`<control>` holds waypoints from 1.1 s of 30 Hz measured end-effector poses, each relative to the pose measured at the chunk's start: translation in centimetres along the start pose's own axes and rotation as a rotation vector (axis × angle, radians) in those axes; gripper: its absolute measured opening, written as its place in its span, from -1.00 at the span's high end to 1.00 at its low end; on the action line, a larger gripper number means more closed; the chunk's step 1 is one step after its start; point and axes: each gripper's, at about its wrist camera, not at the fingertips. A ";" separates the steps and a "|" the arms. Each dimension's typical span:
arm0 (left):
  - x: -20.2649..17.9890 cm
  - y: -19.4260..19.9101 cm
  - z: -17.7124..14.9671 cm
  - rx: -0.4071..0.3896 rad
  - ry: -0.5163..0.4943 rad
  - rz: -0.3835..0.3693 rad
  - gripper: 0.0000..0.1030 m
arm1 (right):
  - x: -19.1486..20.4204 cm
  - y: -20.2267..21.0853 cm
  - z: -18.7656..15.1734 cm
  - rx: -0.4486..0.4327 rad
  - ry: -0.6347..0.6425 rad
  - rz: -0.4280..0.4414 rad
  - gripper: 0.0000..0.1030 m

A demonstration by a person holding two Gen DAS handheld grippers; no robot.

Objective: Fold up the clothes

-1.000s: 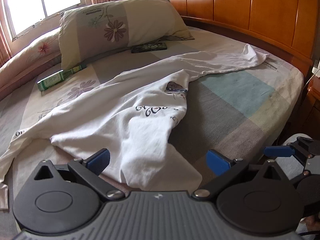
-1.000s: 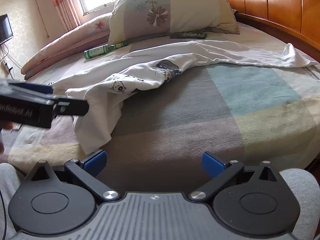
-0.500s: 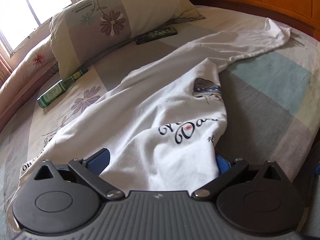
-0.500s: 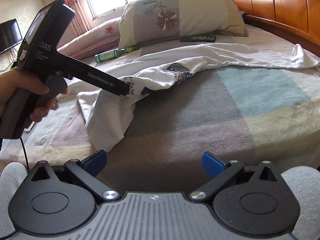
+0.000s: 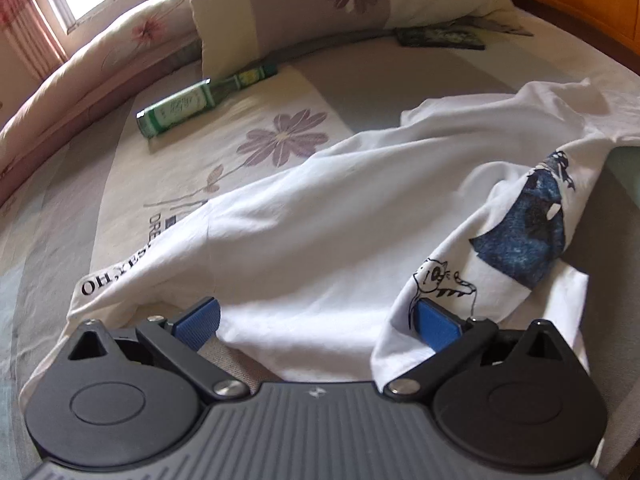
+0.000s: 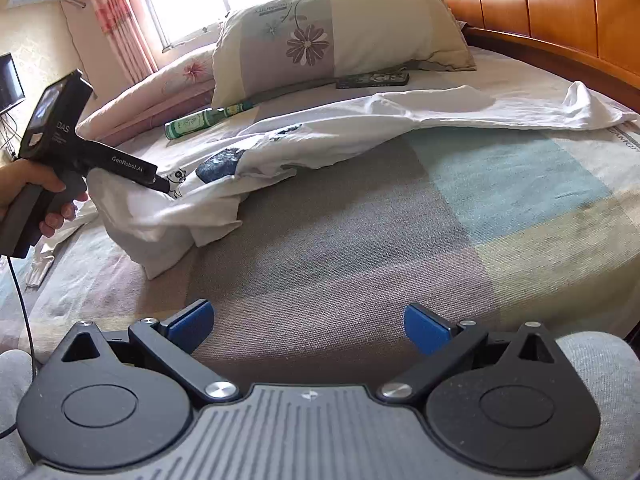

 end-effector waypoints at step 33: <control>-14.5 1.4 5.3 -0.125 -0.242 -0.474 -0.99 | 0.2 0.2 0.6 -0.019 0.031 0.057 -1.00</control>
Point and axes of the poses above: each gripper's, at about its wrist camera, not at the fingertips, and y roughly against the way its jaws point, x to its left, z to its top, and after that the axes turned 9 degrees about -y, right-handed
